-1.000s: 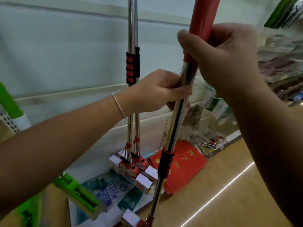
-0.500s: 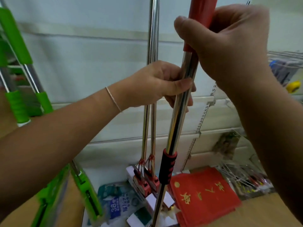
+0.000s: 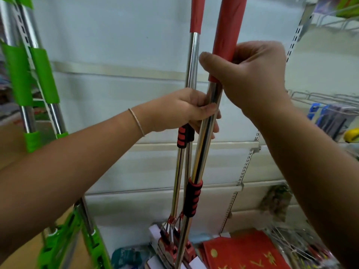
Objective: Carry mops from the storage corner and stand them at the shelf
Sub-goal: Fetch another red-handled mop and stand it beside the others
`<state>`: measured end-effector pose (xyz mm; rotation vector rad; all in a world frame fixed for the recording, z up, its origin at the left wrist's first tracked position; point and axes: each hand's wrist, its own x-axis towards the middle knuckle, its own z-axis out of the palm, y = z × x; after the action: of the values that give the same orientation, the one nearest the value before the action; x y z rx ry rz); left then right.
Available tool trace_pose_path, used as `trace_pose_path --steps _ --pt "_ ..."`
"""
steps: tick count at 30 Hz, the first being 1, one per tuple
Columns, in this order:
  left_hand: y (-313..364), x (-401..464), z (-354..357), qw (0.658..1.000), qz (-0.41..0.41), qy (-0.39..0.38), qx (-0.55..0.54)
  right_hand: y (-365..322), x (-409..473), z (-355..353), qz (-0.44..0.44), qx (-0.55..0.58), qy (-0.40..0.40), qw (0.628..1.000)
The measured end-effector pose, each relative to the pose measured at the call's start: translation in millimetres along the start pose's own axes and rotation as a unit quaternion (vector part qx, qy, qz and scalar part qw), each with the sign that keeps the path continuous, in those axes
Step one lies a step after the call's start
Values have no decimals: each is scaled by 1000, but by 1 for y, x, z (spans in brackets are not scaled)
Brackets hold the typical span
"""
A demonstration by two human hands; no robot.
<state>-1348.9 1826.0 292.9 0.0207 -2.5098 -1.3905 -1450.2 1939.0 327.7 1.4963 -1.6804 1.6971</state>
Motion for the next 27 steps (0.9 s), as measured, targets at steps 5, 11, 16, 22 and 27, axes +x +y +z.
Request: trace_pose_path --steps 5,11,16,22,27 --pt "-1 3 -11 998 -31 41 -39 2 14 13 6 14 0 1000" --pt "1 16 -8 972 -27 222 -73 11 35 31 36 14 22 999" --pt "10 22 -16 966 -14 249 -66 13 45 37 44 8 20 999" --pt "9 22 -25 975 0 219 -41 -4 67 25 48 35 3 998" --pt "23 26 -38 979 -26 201 -34 -17 88 18 32 16 -14 999"
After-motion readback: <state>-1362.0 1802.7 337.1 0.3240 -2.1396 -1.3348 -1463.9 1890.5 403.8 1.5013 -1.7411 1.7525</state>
